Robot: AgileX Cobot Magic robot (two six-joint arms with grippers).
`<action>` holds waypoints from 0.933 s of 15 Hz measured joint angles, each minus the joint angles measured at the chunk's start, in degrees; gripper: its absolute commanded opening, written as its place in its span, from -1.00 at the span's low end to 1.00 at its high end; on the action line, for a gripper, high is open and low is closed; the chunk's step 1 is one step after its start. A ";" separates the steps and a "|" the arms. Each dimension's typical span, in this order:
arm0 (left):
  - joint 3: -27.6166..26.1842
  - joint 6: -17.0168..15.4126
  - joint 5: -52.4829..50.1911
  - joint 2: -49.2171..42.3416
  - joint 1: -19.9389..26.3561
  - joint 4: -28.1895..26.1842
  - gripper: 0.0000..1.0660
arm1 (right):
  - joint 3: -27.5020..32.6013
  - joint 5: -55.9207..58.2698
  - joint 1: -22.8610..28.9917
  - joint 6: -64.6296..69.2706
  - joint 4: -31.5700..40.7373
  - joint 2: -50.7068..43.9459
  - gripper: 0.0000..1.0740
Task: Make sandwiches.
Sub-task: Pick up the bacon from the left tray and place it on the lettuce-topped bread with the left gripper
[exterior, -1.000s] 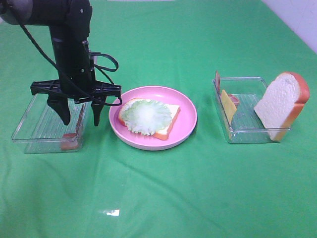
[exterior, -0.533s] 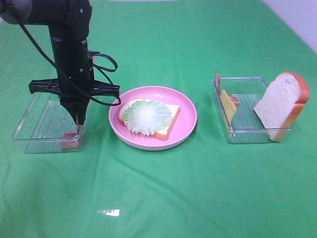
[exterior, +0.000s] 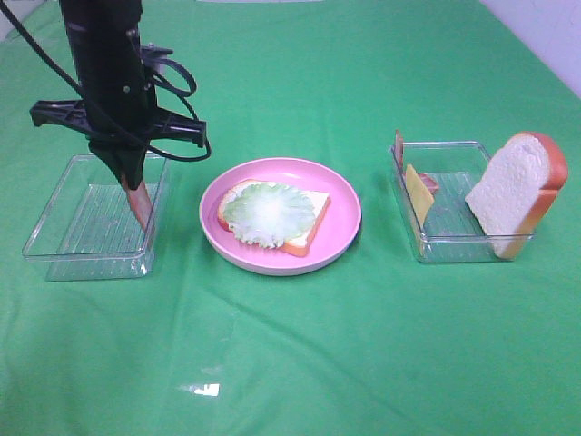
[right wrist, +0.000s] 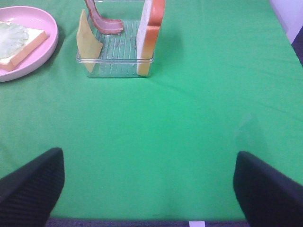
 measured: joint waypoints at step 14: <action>-9.97 15.18 -6.99 -3.84 0.00 -23.32 -1.00 | 0.00 0.00 0.00 0.00 0.00 0.00 0.75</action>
